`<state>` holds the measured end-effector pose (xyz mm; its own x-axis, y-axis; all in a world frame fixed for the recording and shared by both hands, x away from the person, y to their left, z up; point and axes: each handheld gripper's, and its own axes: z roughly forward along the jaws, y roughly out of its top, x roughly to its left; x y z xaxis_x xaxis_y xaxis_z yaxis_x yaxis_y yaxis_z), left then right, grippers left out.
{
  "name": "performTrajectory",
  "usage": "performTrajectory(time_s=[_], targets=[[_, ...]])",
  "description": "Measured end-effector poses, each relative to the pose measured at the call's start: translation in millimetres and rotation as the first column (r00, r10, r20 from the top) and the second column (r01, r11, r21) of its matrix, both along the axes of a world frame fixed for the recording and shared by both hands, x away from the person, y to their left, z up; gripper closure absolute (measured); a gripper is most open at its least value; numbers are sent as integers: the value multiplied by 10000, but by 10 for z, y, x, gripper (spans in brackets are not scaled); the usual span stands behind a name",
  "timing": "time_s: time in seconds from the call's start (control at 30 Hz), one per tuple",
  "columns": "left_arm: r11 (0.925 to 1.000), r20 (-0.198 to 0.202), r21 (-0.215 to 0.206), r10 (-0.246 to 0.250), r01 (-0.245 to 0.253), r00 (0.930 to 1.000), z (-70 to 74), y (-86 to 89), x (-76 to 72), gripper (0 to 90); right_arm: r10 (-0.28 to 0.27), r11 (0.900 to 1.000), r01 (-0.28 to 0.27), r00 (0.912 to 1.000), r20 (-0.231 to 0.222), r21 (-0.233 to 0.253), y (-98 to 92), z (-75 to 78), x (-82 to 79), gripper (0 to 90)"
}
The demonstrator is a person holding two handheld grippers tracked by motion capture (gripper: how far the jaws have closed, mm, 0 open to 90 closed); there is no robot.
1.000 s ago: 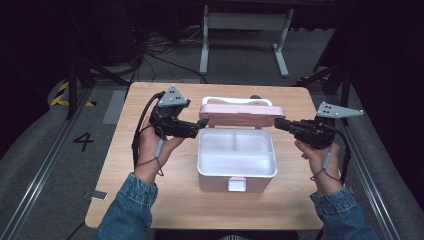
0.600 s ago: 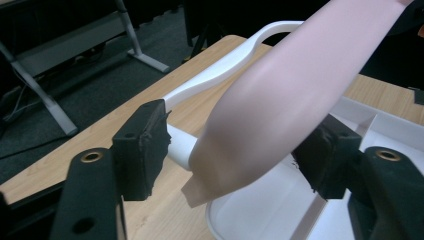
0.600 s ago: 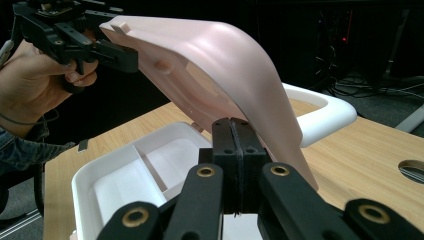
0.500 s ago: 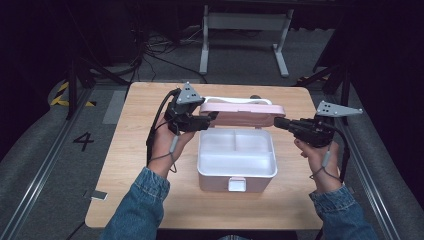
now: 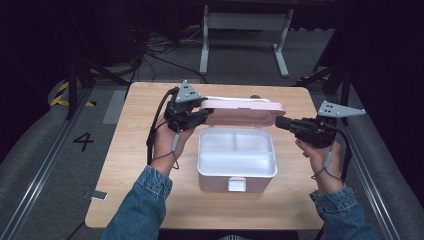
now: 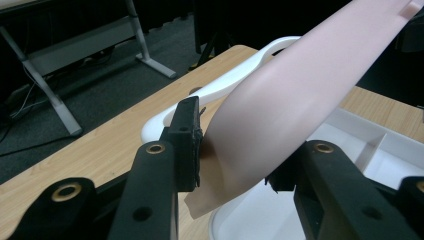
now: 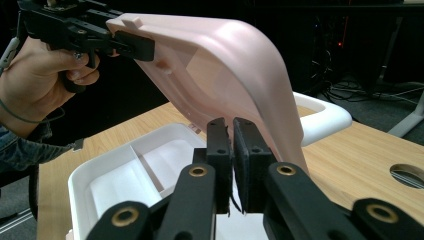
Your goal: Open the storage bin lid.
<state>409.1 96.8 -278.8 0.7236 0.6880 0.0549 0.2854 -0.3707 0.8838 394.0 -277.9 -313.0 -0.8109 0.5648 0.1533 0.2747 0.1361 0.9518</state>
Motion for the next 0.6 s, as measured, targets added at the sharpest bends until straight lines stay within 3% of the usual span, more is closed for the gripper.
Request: performTrajectory(time_s=[0.17,0.2,0.3,0.6], targets=[[9999,65,100,-27,26,10000,8,4,28,655,-34,9996,39,9998,174,-280,-27,28,-39,810],[9999,112,122,-12,10,9999,11,0,41,659,-193,9979,216,9991,377,-604,-65,49,-75,792],[9999,140,146,57,-59,9999,16,-1,65,664,-366,9964,404,9980,522,-742,-119,65,-107,775],[9997,-78,-146,217,-218,9997,18,4,216,674,-1196,9895,1237,9911,576,-742,-416,63,-180,736]])
